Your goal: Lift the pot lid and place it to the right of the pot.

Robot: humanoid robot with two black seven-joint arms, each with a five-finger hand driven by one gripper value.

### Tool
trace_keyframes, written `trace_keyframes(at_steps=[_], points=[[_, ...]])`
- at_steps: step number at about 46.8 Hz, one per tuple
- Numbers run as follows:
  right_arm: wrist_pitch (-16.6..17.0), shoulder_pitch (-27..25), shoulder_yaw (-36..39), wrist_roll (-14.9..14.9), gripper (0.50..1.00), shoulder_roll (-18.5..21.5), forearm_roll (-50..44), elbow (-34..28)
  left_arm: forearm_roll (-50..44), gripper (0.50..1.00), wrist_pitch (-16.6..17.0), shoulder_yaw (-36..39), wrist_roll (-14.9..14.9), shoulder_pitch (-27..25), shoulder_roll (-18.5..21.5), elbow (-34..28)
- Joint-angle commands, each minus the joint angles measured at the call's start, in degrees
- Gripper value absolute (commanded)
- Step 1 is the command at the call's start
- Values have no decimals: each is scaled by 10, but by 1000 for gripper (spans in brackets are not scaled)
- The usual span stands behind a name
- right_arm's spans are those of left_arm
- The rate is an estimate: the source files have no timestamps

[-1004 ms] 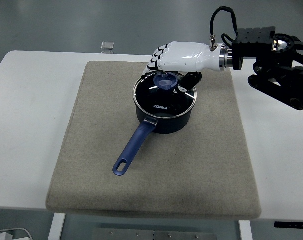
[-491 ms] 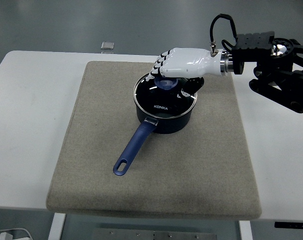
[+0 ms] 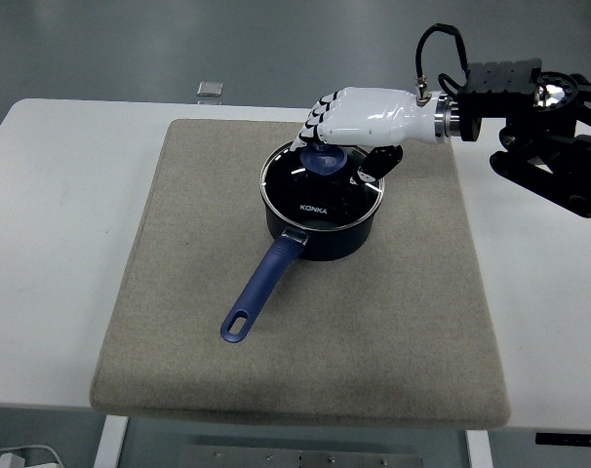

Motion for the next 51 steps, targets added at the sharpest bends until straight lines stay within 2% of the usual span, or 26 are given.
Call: trace_keyframes(at_steps=[1, 12, 22, 45, 51], points=[[-2, 0, -1, 0, 815, 0, -2, 0, 0, 1000, 0, 0, 0, 0, 0, 0], [-18, 2, -20, 0, 815, 0, -2, -5, 0, 1000, 0, 0, 0, 0, 0, 0], [-48, 4, -48, 0, 817, 2, -3, -16, 0, 1000, 0, 0, 0, 0, 0, 0], [-47, 3, -49, 0, 815, 4, -2, -16, 0, 1000, 0, 0, 0, 0, 0, 0], [-43, 4, -50, 0, 793, 8, 0, -15, 0, 1000, 0, 0, 0, 0, 0, 0]])
